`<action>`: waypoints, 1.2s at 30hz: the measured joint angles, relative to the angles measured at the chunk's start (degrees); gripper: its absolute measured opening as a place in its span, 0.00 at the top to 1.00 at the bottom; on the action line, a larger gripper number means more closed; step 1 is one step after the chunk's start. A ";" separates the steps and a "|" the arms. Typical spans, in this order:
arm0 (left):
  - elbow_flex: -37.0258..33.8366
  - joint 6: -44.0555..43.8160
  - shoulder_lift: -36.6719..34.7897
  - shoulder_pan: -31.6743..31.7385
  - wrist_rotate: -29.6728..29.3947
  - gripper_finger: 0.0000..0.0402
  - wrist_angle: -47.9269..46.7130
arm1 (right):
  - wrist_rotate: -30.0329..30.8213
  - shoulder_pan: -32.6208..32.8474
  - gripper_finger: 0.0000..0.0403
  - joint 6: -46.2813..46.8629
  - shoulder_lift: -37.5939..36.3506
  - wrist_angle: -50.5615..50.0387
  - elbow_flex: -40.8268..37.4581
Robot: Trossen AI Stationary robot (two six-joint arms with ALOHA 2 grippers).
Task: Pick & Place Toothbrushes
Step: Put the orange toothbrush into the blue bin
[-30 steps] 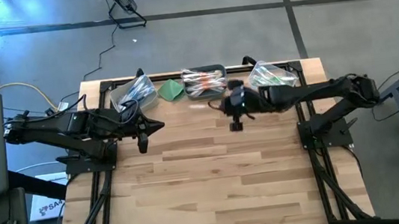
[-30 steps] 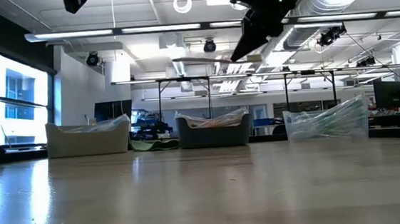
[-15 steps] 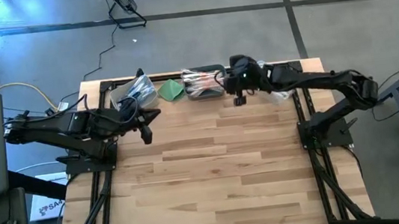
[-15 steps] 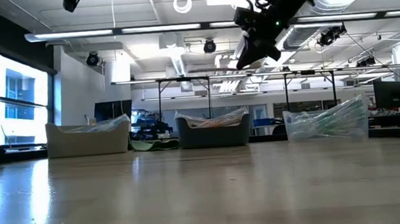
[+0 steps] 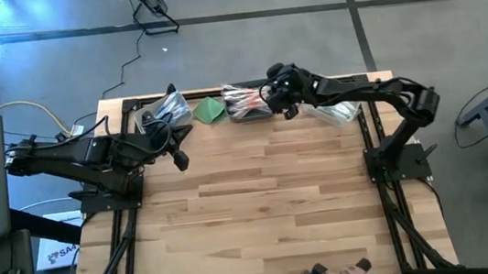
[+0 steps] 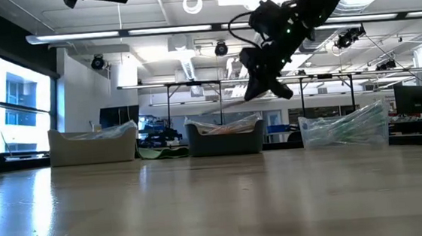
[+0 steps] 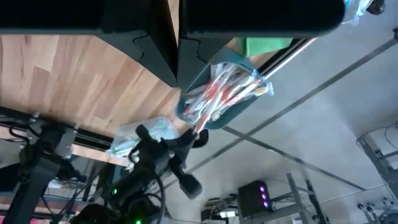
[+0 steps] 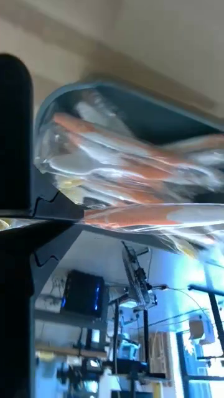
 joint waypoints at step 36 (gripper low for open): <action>0.02 -0.42 0.00 0.00 -0.67 1.00 -0.39 | -4.74 -2.94 0.98 -7.12 9.19 17.20 0.15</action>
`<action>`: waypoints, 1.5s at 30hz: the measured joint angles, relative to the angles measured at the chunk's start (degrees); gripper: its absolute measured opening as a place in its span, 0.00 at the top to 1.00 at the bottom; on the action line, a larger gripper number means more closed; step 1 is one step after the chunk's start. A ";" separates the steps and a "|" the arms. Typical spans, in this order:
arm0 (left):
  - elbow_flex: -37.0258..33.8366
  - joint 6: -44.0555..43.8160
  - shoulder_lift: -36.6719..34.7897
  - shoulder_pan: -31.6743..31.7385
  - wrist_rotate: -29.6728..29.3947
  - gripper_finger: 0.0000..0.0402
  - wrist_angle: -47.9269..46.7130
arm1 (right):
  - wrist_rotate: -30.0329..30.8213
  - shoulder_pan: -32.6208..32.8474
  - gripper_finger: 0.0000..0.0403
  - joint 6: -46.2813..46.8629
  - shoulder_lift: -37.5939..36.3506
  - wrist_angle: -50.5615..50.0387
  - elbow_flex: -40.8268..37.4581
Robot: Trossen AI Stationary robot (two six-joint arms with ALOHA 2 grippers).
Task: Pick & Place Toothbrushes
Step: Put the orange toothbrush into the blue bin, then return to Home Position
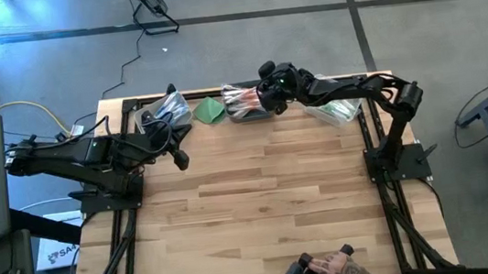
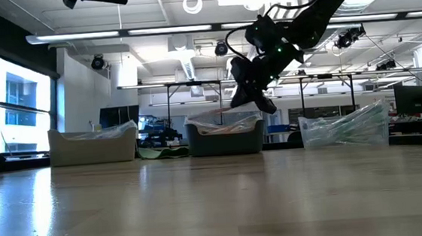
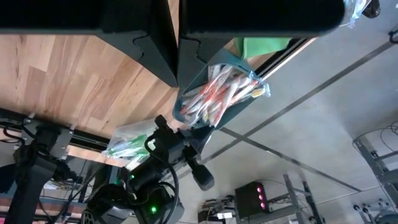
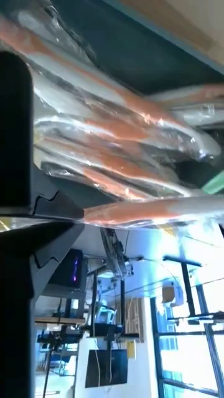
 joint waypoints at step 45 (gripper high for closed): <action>0.00 0.17 0.01 0.00 1.16 1.00 -0.16 | -0.16 1.06 0.82 24.84 -7.19 -2.12 -0.04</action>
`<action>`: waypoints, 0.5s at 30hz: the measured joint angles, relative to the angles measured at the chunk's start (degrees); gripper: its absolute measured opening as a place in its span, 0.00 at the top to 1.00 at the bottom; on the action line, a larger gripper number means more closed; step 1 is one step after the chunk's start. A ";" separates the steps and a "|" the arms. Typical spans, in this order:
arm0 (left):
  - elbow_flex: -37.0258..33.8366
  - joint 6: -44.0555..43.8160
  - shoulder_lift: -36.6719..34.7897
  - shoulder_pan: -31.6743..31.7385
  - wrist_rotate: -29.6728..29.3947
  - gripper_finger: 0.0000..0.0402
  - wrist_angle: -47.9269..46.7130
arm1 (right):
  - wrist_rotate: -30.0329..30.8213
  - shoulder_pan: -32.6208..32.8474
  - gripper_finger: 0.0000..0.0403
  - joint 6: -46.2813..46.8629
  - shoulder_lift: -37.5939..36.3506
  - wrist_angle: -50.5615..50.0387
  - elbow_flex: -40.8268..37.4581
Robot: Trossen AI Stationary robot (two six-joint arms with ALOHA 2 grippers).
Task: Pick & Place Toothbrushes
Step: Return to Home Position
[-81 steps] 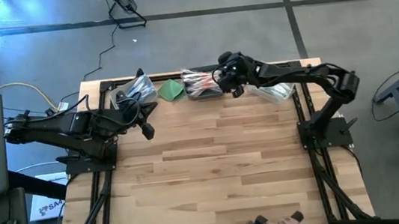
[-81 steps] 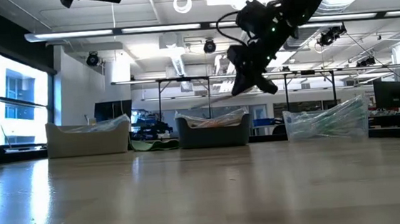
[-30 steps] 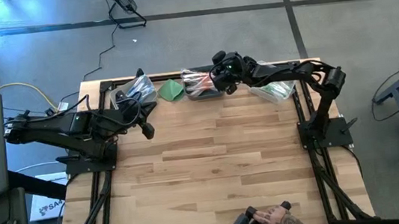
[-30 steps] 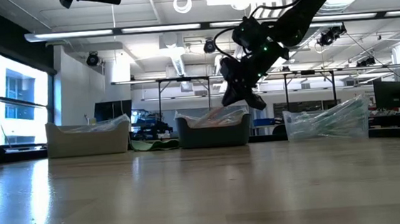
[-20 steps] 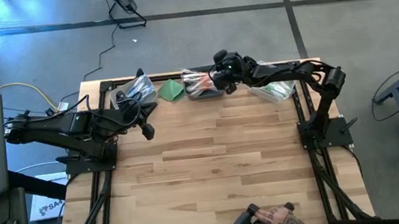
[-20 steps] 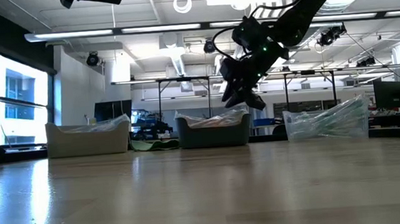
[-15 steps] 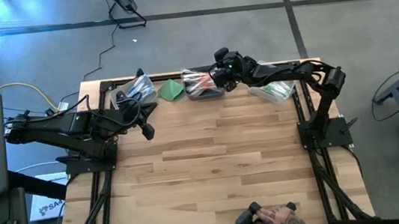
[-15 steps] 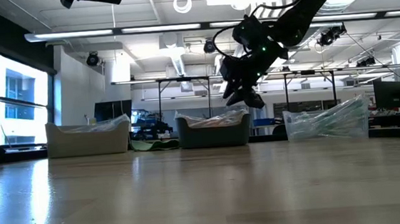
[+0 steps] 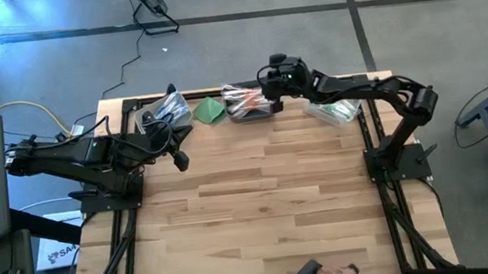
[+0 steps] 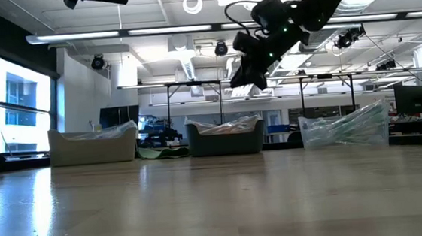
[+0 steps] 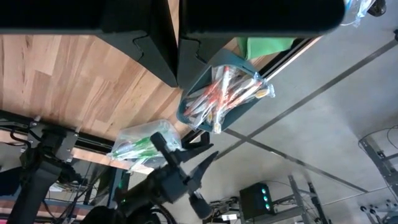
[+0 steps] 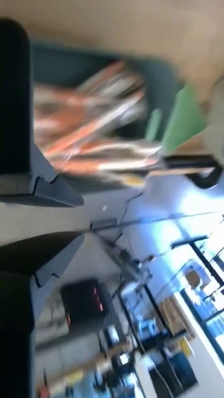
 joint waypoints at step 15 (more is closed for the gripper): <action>0.00 0.00 0.00 0.00 3.65 1.00 0.01 | -13.62 4.59 0.99 20.52 -1.86 -2.33 0.00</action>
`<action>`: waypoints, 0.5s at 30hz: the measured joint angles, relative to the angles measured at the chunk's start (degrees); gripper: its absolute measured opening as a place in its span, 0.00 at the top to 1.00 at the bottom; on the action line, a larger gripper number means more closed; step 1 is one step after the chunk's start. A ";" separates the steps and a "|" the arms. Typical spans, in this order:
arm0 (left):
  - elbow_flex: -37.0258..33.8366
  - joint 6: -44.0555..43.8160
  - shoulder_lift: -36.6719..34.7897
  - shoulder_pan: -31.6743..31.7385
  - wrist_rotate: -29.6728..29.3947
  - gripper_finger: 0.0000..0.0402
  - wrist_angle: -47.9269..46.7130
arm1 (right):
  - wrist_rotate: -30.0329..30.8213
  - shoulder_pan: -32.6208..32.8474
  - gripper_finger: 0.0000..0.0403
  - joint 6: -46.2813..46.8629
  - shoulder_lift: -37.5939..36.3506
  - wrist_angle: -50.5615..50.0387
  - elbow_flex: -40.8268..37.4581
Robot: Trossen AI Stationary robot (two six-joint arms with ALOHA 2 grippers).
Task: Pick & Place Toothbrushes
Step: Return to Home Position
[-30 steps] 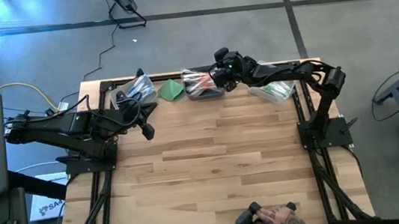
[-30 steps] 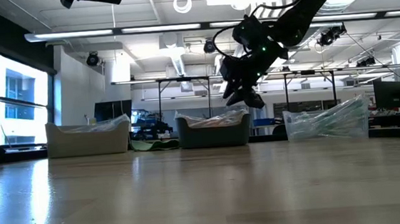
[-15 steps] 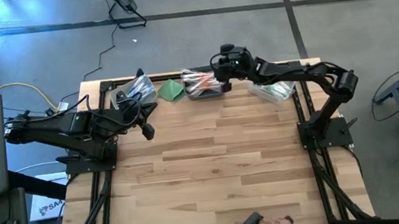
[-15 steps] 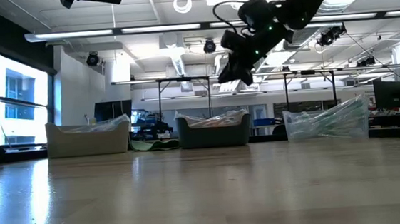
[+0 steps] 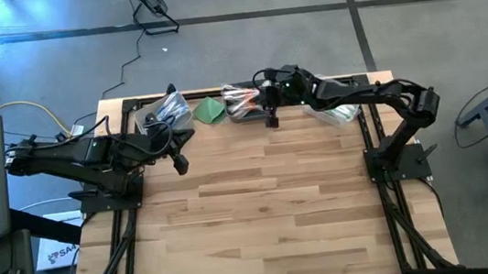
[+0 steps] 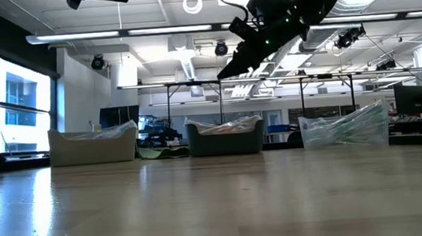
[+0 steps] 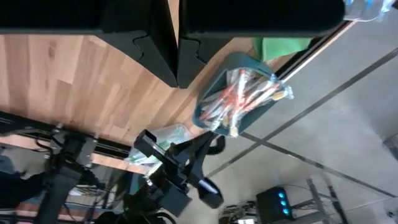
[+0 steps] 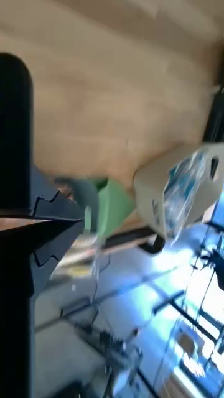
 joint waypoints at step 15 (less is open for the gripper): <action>0.02 5.59 0.01 0.00 11.97 1.00 1.26 | -4.01 8.06 0.99 14.47 -2.32 -2.92 0.00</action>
